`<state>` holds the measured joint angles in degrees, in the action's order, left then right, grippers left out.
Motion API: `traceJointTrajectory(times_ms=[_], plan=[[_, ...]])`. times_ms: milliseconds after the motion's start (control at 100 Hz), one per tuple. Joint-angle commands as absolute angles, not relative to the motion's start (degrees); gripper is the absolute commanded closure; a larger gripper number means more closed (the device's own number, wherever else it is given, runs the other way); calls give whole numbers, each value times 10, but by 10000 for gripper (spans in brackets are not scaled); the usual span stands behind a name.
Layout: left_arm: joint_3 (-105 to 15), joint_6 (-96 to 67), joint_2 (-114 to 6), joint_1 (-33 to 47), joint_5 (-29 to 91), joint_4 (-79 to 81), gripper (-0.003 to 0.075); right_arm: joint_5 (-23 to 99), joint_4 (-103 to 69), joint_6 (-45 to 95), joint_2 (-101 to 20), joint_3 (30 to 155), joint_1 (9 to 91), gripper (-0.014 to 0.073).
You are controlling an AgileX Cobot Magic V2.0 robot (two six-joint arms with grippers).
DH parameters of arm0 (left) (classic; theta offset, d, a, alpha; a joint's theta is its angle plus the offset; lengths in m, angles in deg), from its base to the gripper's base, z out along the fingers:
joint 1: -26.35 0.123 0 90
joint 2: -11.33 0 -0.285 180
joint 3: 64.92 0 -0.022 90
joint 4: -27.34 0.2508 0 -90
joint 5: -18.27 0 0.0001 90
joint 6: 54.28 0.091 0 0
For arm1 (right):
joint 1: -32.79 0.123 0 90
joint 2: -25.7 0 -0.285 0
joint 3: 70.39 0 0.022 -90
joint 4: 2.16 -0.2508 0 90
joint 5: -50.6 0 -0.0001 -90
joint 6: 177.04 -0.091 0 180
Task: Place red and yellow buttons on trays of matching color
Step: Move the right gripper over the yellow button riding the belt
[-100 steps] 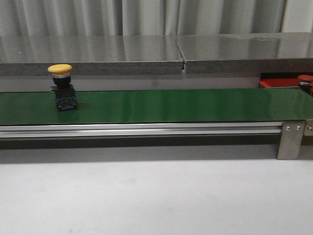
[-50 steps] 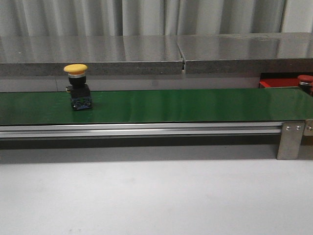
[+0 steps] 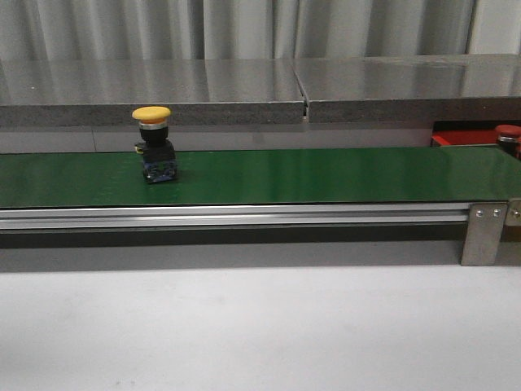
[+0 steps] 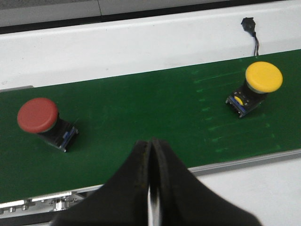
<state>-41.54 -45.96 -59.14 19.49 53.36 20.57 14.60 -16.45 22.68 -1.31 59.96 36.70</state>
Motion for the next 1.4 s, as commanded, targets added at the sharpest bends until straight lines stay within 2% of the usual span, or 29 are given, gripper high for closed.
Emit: traceJointTrajectory(times_ms=[0,350,570,890,1110,1190,1260,1390], plan=[[-399,-459,-530,190,489,190,739,192,-167,230,-16,615,367,662],[-268,-459,-305,190,496,169,739,191,-167,230,-16,615,367,662],[-216,-459,-223,190,496,167,739,185,-168,230,-29,630,379,662],[-213,-459,-208,190,499,167,739,187,-152,230,-198,738,454,662],[-213,-459,-208,190,499,167,739,157,-154,230,-348,841,473,647],[-213,-459,-208,190,499,167,739,139,-156,230,-402,886,485,571],[-213,-459,-208,190,499,167,739,123,-156,235,-447,921,502,442],[-213,-459,-208,190,499,167,739,110,-156,236,-525,975,532,117]])
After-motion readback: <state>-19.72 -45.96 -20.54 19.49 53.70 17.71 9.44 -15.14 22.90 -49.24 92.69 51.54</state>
